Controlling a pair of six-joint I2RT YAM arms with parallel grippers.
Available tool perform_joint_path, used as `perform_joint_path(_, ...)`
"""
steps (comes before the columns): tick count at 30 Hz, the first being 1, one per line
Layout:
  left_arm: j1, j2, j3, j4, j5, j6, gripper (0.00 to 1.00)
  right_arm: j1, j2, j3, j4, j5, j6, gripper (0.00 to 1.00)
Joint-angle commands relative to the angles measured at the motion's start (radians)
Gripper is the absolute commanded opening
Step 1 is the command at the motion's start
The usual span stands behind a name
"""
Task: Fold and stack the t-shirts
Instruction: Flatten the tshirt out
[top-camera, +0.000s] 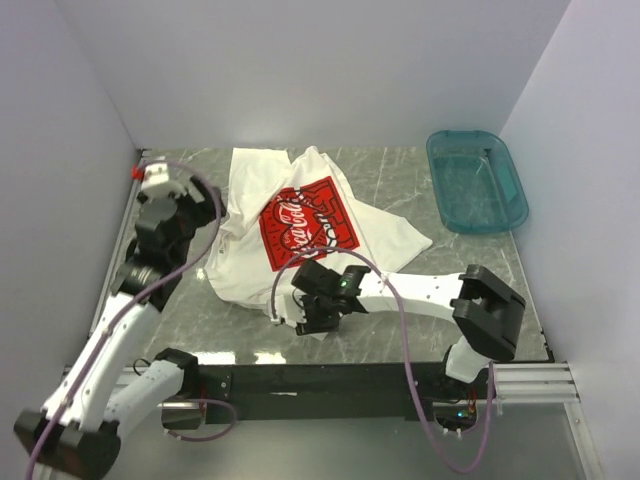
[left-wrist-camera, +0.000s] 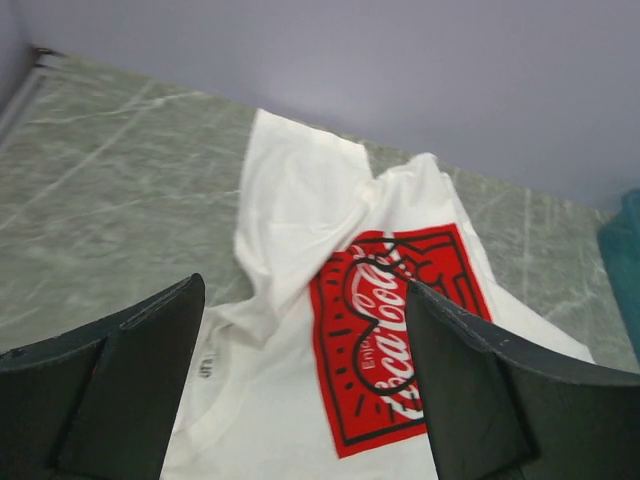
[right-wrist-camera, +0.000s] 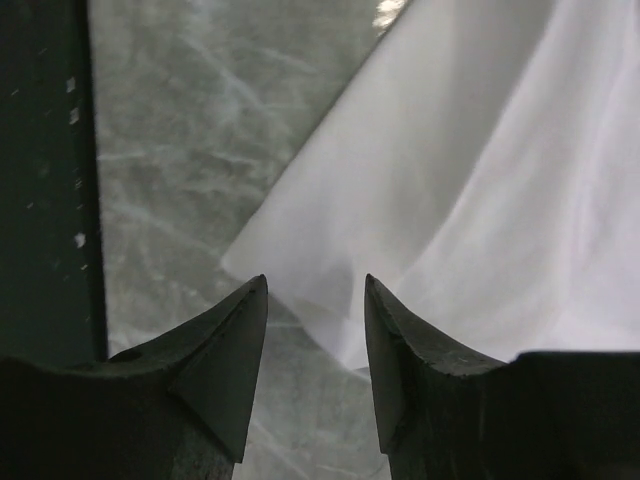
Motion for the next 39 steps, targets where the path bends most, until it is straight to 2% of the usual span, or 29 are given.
perform_joint_path(1,0.002,-0.123,-0.117,-0.045,-0.163,0.021,0.87,-0.005,0.032,0.066,0.063,0.071,0.067,0.51)
perform_joint_path(5,0.002,-0.267,-0.174,-0.059,-0.211,0.041,0.88,-0.007,0.081,0.086,0.074,0.077,0.103,0.52)
perform_joint_path(13,0.002,-0.333,-0.217,-0.054,-0.250,0.043,0.88,-0.021,0.183,0.134,0.054,0.043,0.128,0.50)
perform_joint_path(15,0.002,-0.337,-0.215,-0.060,-0.259,0.044,0.88,-0.021,0.187,0.135,0.039,0.014,0.124,0.43)
perform_joint_path(16,0.002,-0.341,-0.215,-0.062,-0.260,0.046,0.88,-0.022,0.187,0.144,0.008,-0.038,0.119,0.26)
perform_joint_path(17,0.002,-0.344,-0.215,-0.062,-0.262,0.044,0.88,-0.018,0.185,0.153,-0.010,-0.066,0.104,0.16)
perform_joint_path(18,0.002,-0.347,-0.217,-0.062,-0.263,0.044,0.88,-0.016,0.171,0.158,-0.029,-0.096,0.094,0.00)
perform_joint_path(19,0.002,-0.350,-0.217,-0.060,-0.263,0.046,0.88,-0.010,0.161,0.164,-0.044,-0.121,0.084,0.00)
perform_joint_path(23,0.002,-0.353,-0.221,-0.054,-0.262,0.046,0.89,0.060,0.073,0.186,-0.125,-0.204,-0.014,0.00)
perform_joint_path(27,0.002,-0.355,-0.220,-0.060,-0.283,0.048,0.89,0.152,0.065,0.293,-0.210,-0.260,-0.073,0.00)
perform_joint_path(31,0.002,-0.390,-0.224,-0.063,-0.329,0.041,0.90,0.255,0.128,0.467,-0.243,-0.320,-0.087,0.00)
perform_joint_path(34,0.002,-0.421,-0.237,-0.059,-0.357,0.038,0.91,0.260,0.222,0.586,-0.240,-0.342,-0.029,0.01)
perform_joint_path(35,0.002,-0.425,-0.238,-0.059,-0.361,0.037,0.91,0.227,0.257,0.603,-0.263,-0.350,-0.016,0.06)
perform_joint_path(36,0.001,-0.429,-0.240,-0.057,-0.363,0.035,0.91,0.199,0.262,0.609,-0.267,-0.354,-0.015,0.19)
perform_joint_path(38,0.001,-0.435,-0.241,-0.054,-0.365,0.034,0.92,0.095,0.250,0.573,-0.274,-0.351,-0.033,0.32)
perform_joint_path(39,0.002,-0.436,-0.241,-0.054,-0.363,0.035,0.93,0.062,0.234,0.550,-0.273,-0.336,-0.042,0.50)
